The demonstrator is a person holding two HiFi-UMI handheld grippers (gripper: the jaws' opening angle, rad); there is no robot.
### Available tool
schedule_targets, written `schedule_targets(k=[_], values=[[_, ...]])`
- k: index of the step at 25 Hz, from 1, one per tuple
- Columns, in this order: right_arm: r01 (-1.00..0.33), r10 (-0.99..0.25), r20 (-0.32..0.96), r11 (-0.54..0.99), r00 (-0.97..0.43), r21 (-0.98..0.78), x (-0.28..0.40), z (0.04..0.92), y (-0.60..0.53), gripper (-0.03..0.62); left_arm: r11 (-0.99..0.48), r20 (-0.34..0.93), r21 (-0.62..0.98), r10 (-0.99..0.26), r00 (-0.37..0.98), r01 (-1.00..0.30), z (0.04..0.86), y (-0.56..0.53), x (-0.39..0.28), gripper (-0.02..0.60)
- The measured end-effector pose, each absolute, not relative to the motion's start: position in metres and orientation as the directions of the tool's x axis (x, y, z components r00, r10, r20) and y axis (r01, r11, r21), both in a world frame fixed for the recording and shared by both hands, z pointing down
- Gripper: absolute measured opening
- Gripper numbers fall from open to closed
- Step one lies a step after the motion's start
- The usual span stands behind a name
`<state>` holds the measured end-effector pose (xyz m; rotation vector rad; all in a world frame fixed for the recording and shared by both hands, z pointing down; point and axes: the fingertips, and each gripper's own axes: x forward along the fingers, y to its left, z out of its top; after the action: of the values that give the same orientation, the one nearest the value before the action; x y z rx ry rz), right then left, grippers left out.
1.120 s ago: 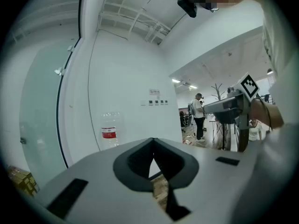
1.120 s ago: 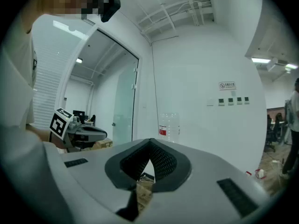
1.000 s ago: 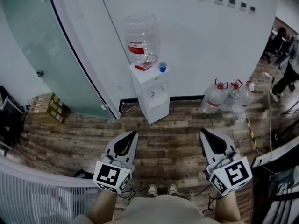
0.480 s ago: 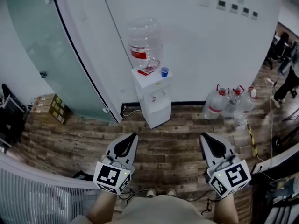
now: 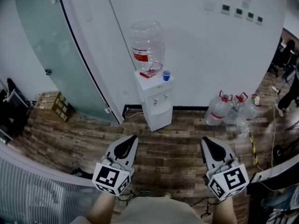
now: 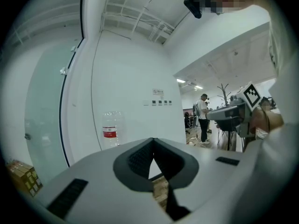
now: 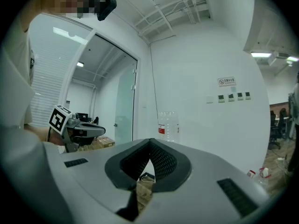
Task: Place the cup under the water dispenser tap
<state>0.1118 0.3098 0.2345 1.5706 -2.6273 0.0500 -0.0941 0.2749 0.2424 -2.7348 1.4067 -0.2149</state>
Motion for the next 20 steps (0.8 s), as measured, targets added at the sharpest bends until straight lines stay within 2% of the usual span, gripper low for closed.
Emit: schedule_targets(k=[9, 20], values=[[-0.866, -0.860, 0.119, 0.500, -0.496, 0.002, 0.125, 0.253, 0.296, 0.006, -0.561, 0.123, -0.113, -0.827, 0.548, -0.820, 0.256, 0.272, -0.085, 0.005], [-0.870, -0.859, 0.146, 0.494, -0.490, -0.016, 0.119, 0.277, 0.238, 0.006, -0.568, 0.128, -0.122, -0.822, 0.555, -0.814, 0.271, 0.220, -0.086, 0.005]])
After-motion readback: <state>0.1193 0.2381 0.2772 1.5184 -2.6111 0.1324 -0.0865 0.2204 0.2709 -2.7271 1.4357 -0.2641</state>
